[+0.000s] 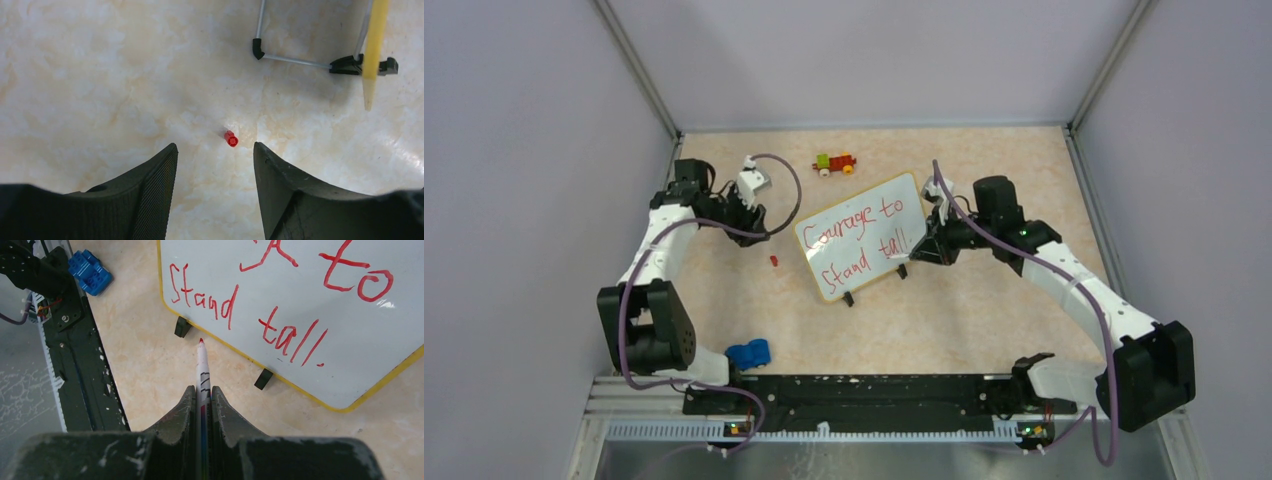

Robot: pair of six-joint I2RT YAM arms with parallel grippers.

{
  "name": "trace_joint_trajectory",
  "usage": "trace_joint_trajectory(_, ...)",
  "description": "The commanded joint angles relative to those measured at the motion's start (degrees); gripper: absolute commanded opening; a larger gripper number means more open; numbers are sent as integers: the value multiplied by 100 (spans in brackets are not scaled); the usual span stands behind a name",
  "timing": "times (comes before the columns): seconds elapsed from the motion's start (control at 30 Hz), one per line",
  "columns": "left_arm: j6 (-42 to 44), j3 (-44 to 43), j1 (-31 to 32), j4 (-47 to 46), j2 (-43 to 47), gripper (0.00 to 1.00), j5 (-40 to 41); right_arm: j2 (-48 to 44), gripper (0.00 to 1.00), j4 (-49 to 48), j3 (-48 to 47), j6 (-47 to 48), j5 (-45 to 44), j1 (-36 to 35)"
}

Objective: Write a sentence on the whiteboard
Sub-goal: Pick up the pen cap from the center of the board.

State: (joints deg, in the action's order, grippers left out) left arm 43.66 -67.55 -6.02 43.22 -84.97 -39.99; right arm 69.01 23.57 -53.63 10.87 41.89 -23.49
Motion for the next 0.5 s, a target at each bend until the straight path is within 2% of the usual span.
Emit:
trace_joint_trajectory(0.0,1829,226,-4,203,-19,63,-634,-178,0,-115,37,64,83,41)
trace_joint_trajectory(0.2,3147,621,-4,355,-261,65,-797,-160,0,-108,41,64,89,37)
trace_joint_trajectory(0.47,3504,786,47,90,-581,66,-492,-118,0,-100,39,68,65,34)
